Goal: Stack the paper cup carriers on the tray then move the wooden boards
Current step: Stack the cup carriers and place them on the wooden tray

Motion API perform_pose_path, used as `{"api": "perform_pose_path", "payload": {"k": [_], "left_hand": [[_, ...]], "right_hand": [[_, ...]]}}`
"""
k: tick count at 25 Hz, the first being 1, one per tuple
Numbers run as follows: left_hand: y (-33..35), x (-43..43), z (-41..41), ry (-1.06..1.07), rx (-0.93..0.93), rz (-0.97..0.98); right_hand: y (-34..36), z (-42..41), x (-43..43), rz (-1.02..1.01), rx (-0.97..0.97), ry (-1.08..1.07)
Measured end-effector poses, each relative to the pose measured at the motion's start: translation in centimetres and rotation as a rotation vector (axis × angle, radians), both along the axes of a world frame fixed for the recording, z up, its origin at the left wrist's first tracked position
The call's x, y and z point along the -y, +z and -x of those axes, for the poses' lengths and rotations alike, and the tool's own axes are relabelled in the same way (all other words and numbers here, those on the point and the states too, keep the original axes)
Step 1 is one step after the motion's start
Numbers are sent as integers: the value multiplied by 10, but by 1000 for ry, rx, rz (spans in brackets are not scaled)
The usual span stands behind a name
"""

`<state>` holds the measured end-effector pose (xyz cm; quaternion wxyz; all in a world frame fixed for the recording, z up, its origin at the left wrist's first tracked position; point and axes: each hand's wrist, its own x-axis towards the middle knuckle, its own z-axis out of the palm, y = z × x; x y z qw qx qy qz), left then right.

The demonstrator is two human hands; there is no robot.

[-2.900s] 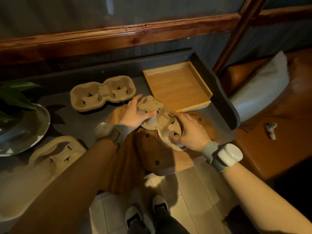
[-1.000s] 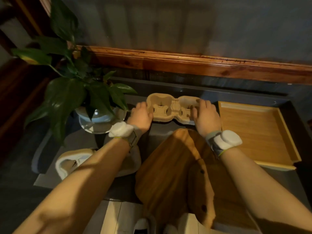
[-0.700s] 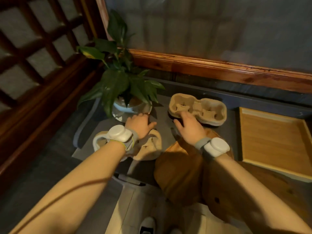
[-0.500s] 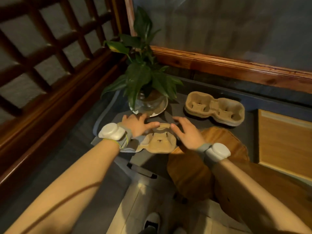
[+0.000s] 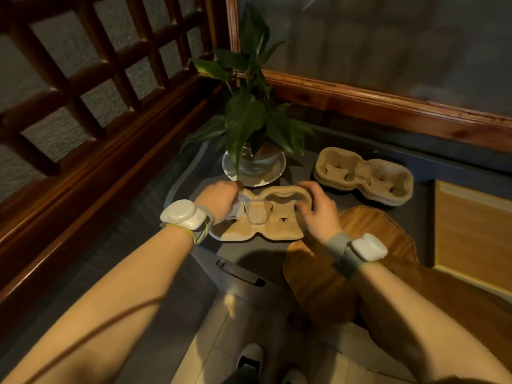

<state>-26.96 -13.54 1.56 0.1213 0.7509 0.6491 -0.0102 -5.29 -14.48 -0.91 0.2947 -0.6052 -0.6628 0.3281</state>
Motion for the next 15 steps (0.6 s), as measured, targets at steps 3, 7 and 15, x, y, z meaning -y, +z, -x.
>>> {"api": "perform_pose_path", "payload": {"k": [3,7,15], "left_hand": [[7,-8,-28,-80,151,-30],[16,-27,-89,13,441,-19],[9,-83,-168,388,877,106]], "right_hand": [[21,-37,-6,-14,25,-92],[42,-108,-13,-50,44,-234],[58,-170,-62,-16,4,-600]]}}
